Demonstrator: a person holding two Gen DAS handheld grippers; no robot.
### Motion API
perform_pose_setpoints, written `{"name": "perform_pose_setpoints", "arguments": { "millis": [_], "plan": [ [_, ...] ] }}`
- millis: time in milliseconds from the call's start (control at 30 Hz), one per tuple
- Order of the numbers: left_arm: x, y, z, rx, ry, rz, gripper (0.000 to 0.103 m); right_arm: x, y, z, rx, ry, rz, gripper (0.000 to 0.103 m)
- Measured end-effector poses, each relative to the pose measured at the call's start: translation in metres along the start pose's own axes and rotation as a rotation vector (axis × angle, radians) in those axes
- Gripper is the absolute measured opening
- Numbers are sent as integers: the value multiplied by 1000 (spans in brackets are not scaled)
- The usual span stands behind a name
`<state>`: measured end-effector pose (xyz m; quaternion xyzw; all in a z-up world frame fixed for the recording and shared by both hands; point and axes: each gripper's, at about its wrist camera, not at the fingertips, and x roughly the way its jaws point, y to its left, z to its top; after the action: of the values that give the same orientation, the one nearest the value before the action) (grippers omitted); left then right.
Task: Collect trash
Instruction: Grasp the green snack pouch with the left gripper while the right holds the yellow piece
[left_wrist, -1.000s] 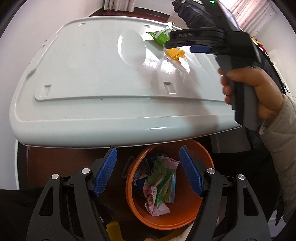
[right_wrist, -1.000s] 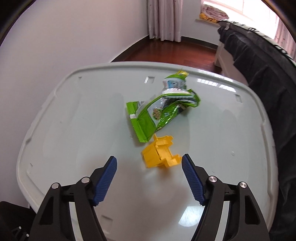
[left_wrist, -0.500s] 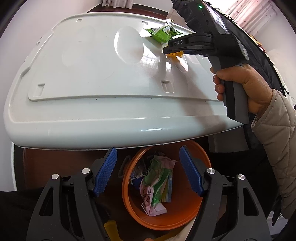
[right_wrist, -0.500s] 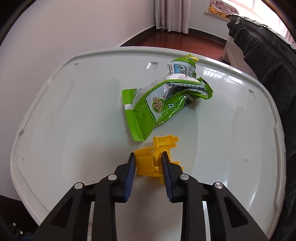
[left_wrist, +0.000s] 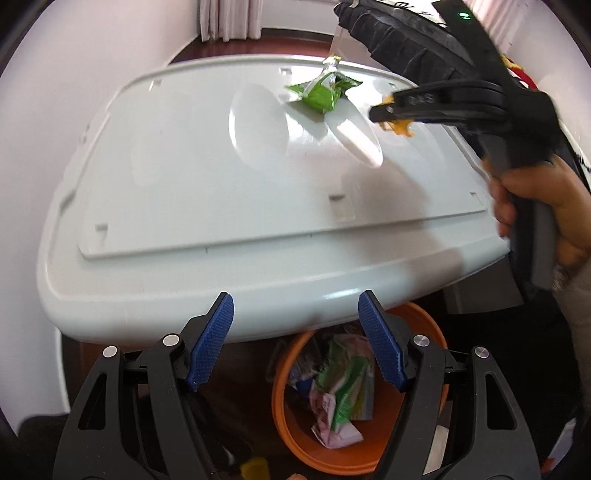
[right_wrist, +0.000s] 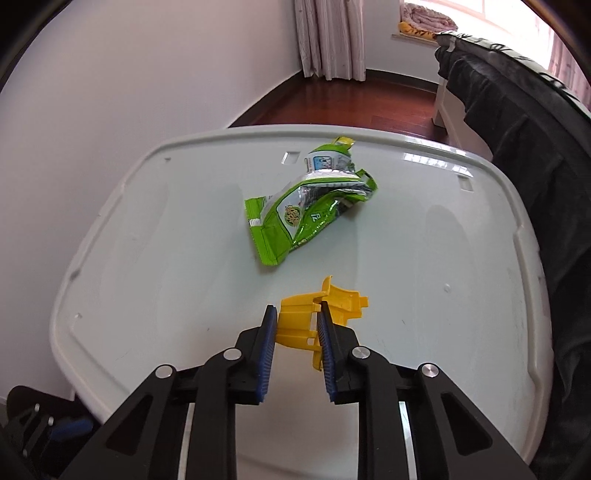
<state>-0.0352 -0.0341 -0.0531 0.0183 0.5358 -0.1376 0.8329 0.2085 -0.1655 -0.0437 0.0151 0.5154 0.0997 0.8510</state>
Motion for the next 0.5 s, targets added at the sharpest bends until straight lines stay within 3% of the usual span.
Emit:
{"name": "perform_pose_setpoints", "arguments": {
  "millis": [267, 500],
  "plan": [
    [10, -21, 46, 75, -38, 68, 69, -45, -23, -25, 43, -34, 16, 22],
    [32, -46, 113, 181, -101, 121, 76, -71, -47, -57, 116, -41, 27, 22]
  ]
}}
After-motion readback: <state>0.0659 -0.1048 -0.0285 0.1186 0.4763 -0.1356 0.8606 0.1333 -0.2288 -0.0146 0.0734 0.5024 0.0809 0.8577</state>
